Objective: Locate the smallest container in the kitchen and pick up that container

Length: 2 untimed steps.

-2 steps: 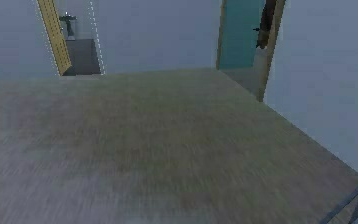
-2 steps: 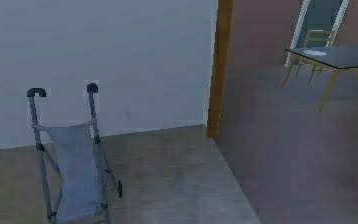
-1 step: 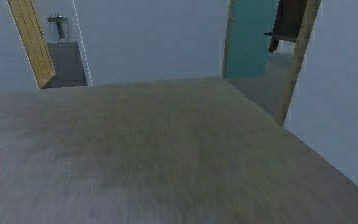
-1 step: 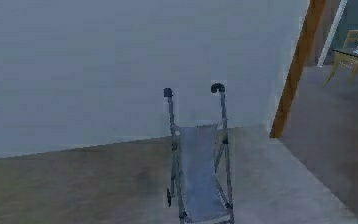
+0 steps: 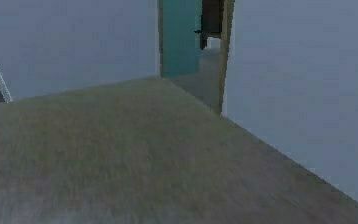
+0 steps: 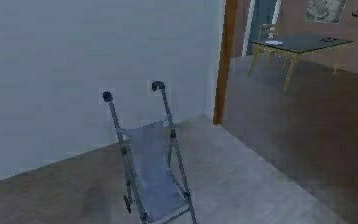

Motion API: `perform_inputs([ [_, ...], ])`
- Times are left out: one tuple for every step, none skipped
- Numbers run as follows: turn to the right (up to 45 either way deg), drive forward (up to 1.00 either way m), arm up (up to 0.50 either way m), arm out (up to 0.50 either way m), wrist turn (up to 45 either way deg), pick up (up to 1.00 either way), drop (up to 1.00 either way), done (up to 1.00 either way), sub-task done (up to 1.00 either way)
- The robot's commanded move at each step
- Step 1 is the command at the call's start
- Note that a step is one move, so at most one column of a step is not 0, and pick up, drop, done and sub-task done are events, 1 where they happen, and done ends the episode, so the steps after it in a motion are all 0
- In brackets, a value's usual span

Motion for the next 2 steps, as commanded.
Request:
perform_inputs([
  [0.0,1.00,0.00,0.00,0.0,0.00,0.00,0.00,0.00],
  [0.0,1.00,0.00,0.00,0.0,0.00,0.00,0.00,0.00],
])
